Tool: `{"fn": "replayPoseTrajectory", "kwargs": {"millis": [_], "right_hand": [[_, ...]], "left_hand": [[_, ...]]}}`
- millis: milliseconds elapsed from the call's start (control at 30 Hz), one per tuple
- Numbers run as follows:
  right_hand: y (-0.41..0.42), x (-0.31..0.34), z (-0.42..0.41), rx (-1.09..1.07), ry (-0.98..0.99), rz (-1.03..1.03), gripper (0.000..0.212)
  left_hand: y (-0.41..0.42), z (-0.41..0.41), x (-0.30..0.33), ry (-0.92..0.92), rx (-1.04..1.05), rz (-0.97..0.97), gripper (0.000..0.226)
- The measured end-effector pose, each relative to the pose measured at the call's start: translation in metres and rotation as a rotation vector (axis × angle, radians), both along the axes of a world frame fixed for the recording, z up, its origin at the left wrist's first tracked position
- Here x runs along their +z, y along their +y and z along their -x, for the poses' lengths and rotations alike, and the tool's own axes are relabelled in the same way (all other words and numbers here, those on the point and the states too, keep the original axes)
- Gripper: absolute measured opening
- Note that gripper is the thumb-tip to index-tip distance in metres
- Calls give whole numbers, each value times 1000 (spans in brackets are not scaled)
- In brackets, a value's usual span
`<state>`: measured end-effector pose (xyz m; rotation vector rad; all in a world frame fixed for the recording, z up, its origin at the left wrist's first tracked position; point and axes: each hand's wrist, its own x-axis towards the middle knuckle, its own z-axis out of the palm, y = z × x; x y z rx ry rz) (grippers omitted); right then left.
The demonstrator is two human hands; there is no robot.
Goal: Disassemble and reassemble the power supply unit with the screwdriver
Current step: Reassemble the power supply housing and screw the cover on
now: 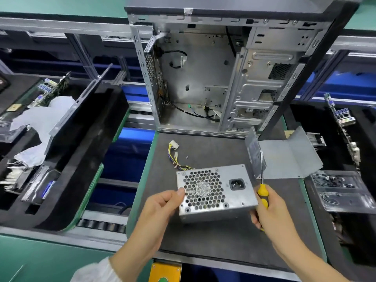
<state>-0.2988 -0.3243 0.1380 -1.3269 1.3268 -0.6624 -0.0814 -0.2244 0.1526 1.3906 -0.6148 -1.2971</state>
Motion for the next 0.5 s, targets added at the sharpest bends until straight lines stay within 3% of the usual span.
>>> {"fn": "replayPoseTrajectory", "kwargs": {"millis": [100, 267, 367, 500], "right_hand": [[-6, -5, 6, 7, 44, 50, 26], [-27, 33, 4, -29, 121, 403, 16], [-18, 54, -25, 140, 96, 497, 12], [7, 51, -68, 428, 129, 578, 20]], "left_hand": [[0, -1, -3, -42, 3, 15, 64], [-5, -5, -7, -150, 11, 30, 68], [-5, -10, -7, -96, 3, 2, 51], [-6, -13, -5, -28, -21, -65, 50]]}}
